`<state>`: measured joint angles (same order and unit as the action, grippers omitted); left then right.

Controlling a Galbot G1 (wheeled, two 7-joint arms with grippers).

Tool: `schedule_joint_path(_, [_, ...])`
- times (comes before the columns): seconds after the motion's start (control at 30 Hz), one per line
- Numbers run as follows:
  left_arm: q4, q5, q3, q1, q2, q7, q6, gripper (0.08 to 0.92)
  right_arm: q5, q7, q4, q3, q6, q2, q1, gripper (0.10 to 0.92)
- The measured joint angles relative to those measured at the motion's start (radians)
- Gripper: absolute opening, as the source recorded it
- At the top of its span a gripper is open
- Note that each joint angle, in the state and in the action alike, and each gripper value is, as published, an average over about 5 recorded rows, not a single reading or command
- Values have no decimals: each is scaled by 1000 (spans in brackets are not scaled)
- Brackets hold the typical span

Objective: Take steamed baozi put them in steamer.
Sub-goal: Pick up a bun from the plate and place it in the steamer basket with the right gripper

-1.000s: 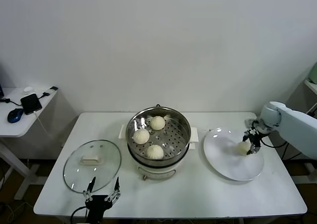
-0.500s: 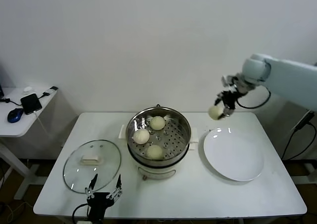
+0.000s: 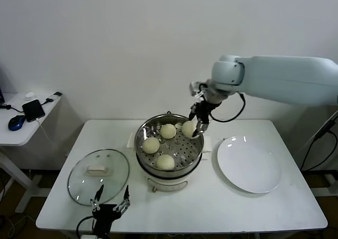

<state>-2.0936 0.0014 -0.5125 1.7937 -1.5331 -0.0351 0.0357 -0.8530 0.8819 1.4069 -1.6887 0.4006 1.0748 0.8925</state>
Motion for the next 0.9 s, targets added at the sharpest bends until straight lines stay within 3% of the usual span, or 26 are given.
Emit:
schedule_joint_path(0.57, [9, -9, -2, -9, 1, 7, 1, 823, 55, -85, -66, 39, 65, 56, -193, 675])
schedule_joint_path(0.8, [2, -11, -4, -4, 3, 7, 2, 823, 54, -99, -70, 68, 61, 49, -222, 808])
schedule_joint_path(0.9, [-3, -14, -7, -2, 4, 7, 4, 823, 43, -85, -64, 74, 42, 35, -209, 821])
